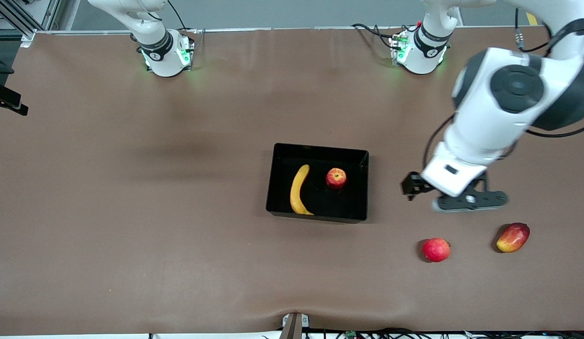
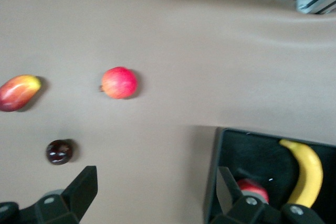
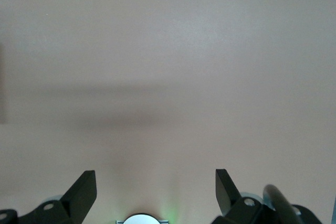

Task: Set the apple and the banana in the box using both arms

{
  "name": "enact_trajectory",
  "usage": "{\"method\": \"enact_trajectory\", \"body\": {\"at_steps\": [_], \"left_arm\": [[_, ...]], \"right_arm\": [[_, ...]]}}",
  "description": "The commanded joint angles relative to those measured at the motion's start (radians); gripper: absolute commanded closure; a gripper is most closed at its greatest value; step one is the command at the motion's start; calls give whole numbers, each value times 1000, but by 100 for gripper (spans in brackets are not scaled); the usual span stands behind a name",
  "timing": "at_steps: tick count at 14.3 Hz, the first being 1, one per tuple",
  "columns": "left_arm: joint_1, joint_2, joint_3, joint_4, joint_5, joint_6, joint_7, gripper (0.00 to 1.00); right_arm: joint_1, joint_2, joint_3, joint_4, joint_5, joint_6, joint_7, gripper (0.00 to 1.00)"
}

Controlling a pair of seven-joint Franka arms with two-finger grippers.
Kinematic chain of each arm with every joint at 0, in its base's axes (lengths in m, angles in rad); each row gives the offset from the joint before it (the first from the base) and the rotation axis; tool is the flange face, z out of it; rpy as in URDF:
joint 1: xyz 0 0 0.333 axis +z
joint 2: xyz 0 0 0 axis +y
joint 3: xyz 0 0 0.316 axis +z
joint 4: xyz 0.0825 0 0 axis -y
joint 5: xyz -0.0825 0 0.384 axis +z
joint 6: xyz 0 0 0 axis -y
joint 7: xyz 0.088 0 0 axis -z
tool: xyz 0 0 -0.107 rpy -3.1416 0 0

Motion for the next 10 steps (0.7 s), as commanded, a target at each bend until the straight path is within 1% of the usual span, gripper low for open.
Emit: {"method": "enact_trajectory", "body": {"at_steps": [1,4,7,10], "left_arm": [[59,-68,-8,-34,-21,-88,71,0],[79,-119,3,-35,-12,-147,138,0],[147,-163,-7,-50,-24,-169,253,0],[153,-205,-7,-81,-31,-169,256,0]], "right_arm": [[-20,12,13,23,-1,-10,-2,0],[-20,10,13,23,-1,-10,-2,0],[-19,10,13,23,-1,-10,-2,0],[-20,12,13,23,-1,-12,-2,0]]}}
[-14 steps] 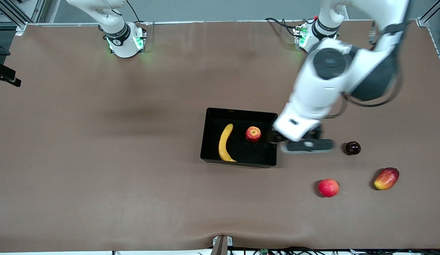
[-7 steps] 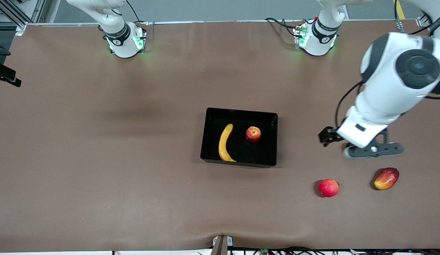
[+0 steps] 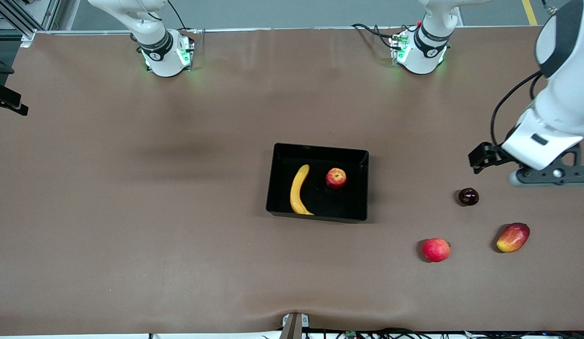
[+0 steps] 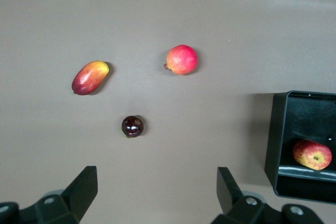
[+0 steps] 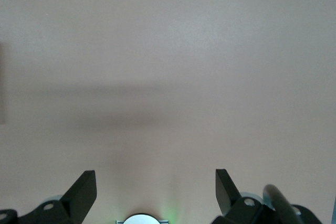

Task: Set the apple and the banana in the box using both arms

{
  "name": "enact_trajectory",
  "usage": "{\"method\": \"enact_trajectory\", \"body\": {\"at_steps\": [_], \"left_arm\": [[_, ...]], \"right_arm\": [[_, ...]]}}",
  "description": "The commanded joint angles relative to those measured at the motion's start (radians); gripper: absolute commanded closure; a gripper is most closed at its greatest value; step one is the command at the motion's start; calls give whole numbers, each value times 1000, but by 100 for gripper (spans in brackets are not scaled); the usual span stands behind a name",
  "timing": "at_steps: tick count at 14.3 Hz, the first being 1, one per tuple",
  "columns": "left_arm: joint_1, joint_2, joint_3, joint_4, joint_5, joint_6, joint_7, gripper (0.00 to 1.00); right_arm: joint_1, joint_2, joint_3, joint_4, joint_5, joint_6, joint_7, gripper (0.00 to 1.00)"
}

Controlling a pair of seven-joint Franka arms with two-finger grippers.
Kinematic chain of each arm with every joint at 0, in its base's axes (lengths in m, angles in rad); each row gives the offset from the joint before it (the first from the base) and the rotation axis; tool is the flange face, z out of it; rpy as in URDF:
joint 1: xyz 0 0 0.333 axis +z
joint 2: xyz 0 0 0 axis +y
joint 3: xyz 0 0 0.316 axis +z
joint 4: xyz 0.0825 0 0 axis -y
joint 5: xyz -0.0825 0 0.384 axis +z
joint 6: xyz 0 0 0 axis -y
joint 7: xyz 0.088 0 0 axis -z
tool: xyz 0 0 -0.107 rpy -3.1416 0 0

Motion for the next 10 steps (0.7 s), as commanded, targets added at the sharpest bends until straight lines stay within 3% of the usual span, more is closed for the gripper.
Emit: {"method": "enact_trajectory", "body": {"at_steps": [1,7,10], "left_arm": [[31,-64,-9,-64,-32,-1,15,0],[34,-102,6,-100,-41,2,75,0],[-36,-172,104,-153,-46,-1,147,0]], "right_arm": [[-20,11,13,22,-1,-12,-2,0],[-25,11,13,22,0,-13,-2,0],[-23,11,13,22,0,-13,-2,0]]}}
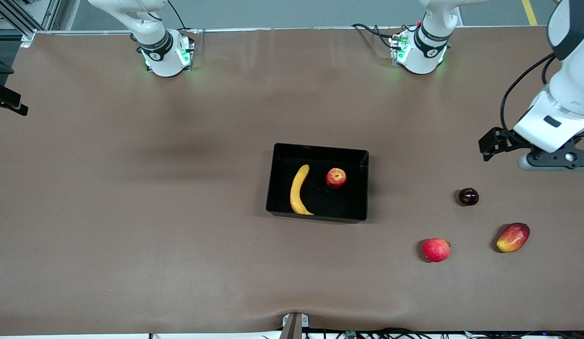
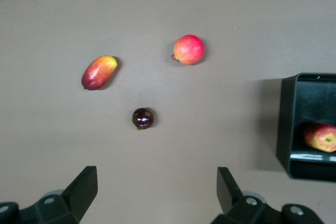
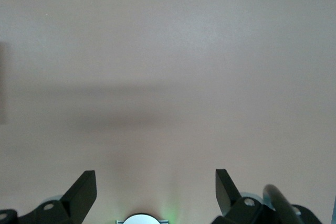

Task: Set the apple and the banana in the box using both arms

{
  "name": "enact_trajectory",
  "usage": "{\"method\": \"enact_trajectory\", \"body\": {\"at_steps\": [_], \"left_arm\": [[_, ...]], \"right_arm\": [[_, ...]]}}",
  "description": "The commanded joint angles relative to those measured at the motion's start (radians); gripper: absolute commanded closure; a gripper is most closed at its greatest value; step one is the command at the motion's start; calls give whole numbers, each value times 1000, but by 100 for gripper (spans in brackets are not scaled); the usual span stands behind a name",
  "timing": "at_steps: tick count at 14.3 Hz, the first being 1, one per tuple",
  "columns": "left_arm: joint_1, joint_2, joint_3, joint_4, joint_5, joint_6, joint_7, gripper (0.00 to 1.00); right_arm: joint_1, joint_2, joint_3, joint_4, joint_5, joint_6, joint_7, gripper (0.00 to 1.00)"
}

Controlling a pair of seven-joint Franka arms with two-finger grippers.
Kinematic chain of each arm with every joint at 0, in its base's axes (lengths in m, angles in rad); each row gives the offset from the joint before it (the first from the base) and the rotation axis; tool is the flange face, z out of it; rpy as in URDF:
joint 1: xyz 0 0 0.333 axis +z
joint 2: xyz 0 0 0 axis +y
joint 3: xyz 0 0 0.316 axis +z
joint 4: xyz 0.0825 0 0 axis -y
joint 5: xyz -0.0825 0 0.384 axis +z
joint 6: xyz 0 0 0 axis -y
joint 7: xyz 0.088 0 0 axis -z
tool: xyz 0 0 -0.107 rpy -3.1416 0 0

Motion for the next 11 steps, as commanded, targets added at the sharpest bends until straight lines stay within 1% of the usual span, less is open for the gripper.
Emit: {"method": "enact_trajectory", "body": {"at_steps": [1,2,4,7,11], "left_arm": [[-59,-108,84,-98,-35,-1,42,0],[-92,-128,110,-123,-45,-1,42,0],[-157,-167,192,-172,-72,4,42,0],[-168,-209,198,-207,-92,2,40,0],[-169,-214,198,-201,-143,-16,25,0]], "right_arm": [[-22,11,14,22,-1,-13,-2,0],[-24,11,14,22,-1,-13,-2,0],[-25,11,14,22,-1,-12,-2,0],[-24,14,14,23,-1,-10,-2,0],[-24,14,14,23,-1,-9,-2,0]]}}
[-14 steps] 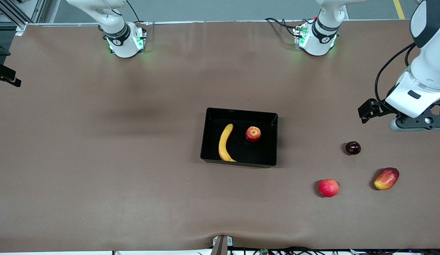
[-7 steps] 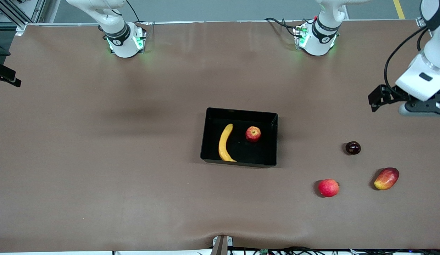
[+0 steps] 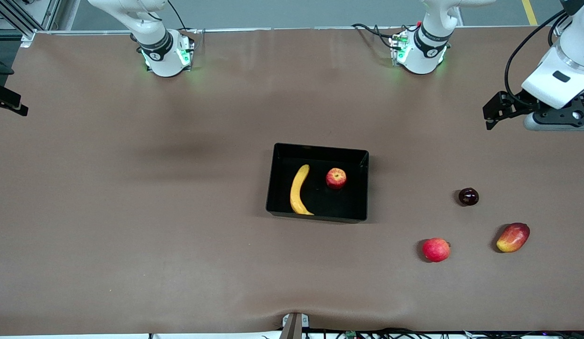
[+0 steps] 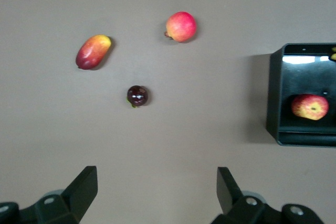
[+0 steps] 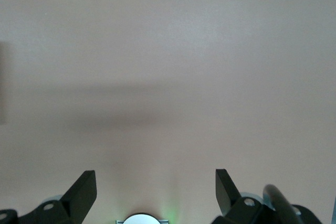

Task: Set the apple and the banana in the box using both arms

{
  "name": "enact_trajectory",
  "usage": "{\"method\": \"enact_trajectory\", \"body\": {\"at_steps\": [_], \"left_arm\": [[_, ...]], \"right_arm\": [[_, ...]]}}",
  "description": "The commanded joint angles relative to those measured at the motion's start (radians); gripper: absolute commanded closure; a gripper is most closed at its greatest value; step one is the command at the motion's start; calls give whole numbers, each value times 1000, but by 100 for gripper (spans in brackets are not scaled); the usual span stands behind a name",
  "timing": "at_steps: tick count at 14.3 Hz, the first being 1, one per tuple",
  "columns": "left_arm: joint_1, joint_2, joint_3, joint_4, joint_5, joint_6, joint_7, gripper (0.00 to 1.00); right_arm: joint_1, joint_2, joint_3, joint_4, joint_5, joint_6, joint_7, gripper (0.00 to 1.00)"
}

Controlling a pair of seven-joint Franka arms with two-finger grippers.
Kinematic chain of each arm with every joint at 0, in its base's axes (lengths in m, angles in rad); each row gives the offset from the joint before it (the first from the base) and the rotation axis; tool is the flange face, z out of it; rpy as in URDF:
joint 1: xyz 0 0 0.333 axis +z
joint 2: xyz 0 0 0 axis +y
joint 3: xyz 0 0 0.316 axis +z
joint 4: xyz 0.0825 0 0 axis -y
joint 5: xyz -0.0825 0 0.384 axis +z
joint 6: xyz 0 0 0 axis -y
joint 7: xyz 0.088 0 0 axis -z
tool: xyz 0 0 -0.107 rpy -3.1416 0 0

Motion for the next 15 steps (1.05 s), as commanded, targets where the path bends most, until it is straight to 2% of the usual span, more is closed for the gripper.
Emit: {"method": "enact_trajectory", "body": {"at_steps": [1,10,12,15], "left_arm": [[-11,-25,12,-18,-39,-28,-9,0],[-9,-31,34,-2,-93,-31,5,0],[-9,-31,34,1,-93,-33,-10,0],[-11,-33,32,1,-93,-45,-38,0]], "right_arm": [[-22,12,14,23,0,-9,-2,0],[-22,12,14,23,0,-10,-2,0],[-29,12,14,23,61,-10,-14,0],[-36,10,14,23,69,-6,-33,0]]}}
